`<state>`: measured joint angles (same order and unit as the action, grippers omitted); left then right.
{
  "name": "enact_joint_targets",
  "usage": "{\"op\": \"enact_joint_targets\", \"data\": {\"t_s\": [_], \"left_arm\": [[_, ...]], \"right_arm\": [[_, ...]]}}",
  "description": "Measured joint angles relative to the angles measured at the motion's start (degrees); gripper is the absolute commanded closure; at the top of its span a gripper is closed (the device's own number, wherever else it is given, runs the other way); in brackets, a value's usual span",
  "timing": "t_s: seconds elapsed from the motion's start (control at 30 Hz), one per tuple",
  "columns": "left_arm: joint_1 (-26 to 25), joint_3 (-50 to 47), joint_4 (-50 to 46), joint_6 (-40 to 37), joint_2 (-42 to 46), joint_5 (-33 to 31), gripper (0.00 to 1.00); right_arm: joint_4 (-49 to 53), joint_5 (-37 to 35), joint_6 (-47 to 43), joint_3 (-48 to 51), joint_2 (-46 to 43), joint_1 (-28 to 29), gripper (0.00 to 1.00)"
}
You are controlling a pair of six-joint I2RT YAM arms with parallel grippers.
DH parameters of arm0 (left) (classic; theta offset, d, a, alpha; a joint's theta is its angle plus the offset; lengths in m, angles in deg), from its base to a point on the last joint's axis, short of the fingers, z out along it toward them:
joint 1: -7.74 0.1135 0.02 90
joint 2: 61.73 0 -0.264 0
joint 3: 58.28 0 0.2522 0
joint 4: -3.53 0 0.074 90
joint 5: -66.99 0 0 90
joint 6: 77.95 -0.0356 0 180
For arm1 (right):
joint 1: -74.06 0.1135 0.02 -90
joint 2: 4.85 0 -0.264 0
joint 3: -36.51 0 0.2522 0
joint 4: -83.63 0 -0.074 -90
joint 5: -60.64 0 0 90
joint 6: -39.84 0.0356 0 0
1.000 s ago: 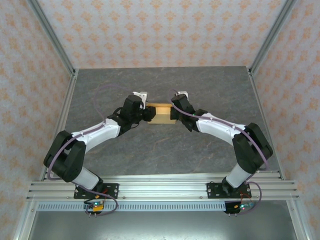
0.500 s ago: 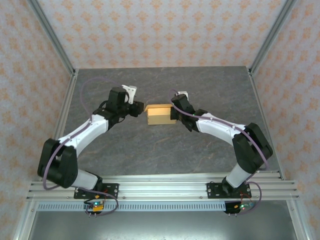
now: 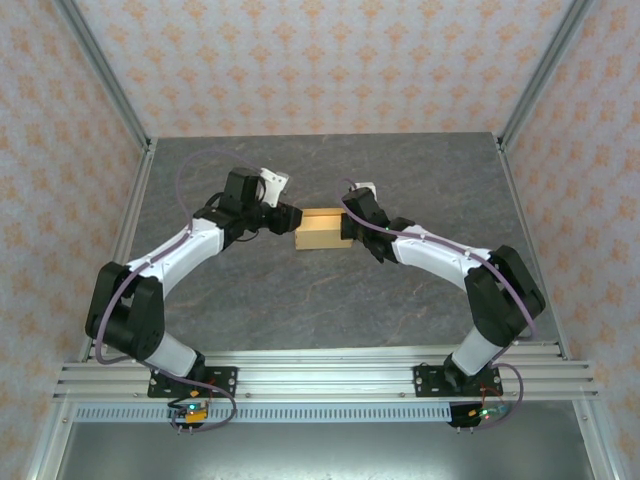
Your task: Fold the paper box
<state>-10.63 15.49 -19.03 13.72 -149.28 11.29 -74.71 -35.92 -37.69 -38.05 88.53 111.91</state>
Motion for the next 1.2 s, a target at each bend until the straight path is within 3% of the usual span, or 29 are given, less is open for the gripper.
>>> {"op": "enact_joint_targets", "data": {"t_s": [0.17, 0.3, 0.4, 0.67, 1.2], "left_arm": [[0.0, 1.2, -1.9, -0.2, -2.9, 0.0, 0.7], [0.0, 2.1, -2.7, 0.7, -4.7, -0.6, 0.91], [-0.3, 2.7, -3.9, 0.8, -4.8, -2.1, 0.96], [-5.1, 4.0, -5.2, 4.7, -4.8, -10.4, 0.95], [-16.2, -3.8, 5.0, 26.2, -1.6, -34.0, 0.92]], "right_arm": [[0.0, -0.1, 0.0, -0.1, 0.0, 0.0, 1.0], [0.0, -0.2, 0.0, -0.1, 0.0, 0.0, 1.0], [0.0, -0.6, 0.0, -0.1, 0.0, 0.0, 1.0], [0.6, -3.0, 0.9, -0.1, 0.0, -0.2, 1.0], [-2.0, -5.7, 3.2, 1.6, 0.0, 0.0, 1.0]]}}
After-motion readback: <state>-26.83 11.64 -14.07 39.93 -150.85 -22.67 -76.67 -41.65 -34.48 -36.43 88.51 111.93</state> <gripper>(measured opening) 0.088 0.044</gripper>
